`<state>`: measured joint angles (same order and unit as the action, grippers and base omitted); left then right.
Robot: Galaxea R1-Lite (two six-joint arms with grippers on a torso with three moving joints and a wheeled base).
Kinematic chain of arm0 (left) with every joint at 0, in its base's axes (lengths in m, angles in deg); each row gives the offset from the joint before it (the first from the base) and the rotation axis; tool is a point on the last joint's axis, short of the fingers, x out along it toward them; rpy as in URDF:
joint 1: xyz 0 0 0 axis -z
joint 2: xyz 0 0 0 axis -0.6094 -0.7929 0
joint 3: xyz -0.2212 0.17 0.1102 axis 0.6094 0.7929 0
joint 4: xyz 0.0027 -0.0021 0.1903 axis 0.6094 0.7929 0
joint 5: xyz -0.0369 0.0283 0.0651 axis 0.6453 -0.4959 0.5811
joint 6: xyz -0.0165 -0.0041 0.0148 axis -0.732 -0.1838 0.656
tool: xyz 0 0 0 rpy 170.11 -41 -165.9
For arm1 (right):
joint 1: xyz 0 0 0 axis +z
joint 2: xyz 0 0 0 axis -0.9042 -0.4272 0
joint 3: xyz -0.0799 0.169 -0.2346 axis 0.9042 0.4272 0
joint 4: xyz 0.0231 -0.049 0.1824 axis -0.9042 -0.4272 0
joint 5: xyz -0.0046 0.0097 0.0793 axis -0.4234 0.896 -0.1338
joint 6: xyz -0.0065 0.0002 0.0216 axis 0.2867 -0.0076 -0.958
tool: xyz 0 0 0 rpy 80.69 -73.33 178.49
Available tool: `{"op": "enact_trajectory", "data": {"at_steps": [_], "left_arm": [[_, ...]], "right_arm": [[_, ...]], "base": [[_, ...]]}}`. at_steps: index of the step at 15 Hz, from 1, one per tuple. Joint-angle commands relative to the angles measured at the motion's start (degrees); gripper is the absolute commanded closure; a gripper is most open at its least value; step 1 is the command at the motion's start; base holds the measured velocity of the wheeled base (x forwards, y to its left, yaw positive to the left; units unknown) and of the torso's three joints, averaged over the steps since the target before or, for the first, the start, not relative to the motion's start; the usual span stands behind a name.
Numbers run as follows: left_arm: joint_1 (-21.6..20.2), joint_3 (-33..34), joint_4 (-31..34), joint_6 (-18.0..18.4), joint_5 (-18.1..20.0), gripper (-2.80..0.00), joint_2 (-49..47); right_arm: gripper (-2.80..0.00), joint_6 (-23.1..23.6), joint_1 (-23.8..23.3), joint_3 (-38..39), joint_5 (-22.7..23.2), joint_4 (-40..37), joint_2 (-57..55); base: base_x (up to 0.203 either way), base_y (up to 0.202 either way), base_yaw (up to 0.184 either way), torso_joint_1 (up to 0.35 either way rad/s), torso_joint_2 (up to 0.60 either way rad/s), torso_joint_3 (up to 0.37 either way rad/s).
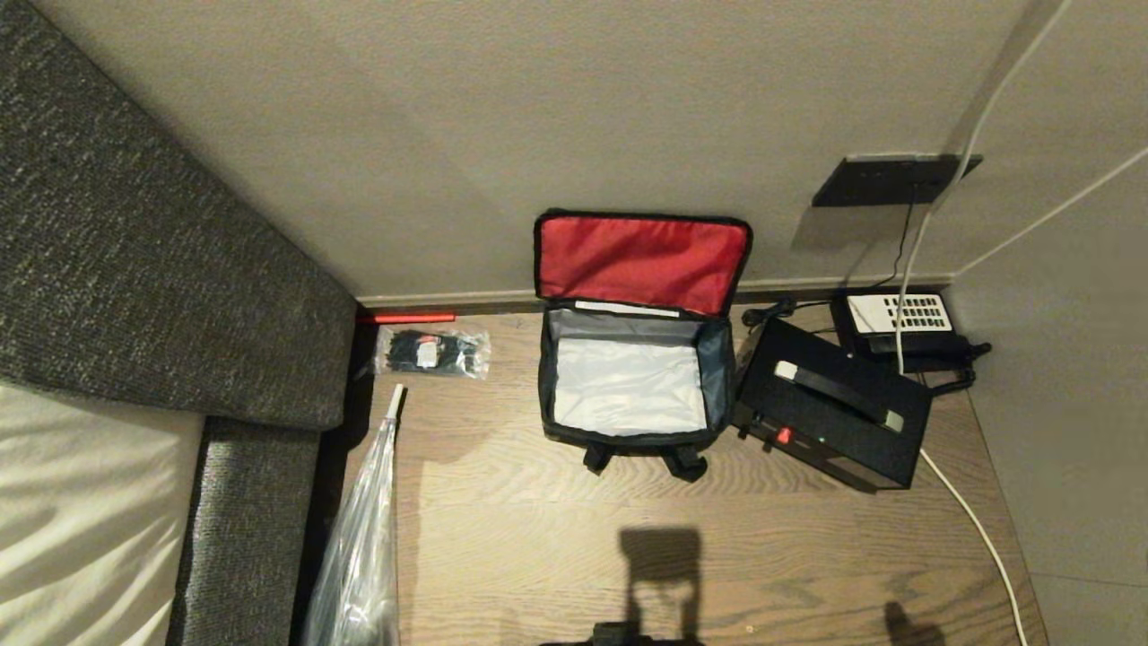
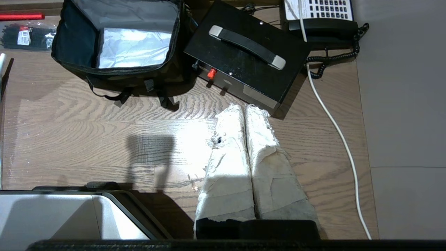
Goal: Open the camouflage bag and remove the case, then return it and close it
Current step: Grip the handle again
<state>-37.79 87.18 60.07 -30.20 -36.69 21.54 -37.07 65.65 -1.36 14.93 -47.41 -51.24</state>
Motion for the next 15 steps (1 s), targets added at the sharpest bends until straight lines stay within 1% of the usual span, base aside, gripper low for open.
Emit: {"op": "enact_trajectory", "data": {"at_steps": [1, 15], "left_arm": [[0.0, 0.2, 0.0, 0.0, 0.0, 0.0, 0.0], [0.0, 0.2, 0.0, 0.0, 0.0, 0.0, 0.0]], "right_arm": [[0.0, 0.0, 0.0, 0.0, 0.0, 0.0, 0.0], [0.0, 0.0, 0.0, 0.0, 0.0, 0.0, 0.0]], "base": [[0.0, 0.0, 0.0, 0.0, 0.0, 0.0], [0.0, 0.0, 0.0, 0.0, 0.0, 0.0]]}}
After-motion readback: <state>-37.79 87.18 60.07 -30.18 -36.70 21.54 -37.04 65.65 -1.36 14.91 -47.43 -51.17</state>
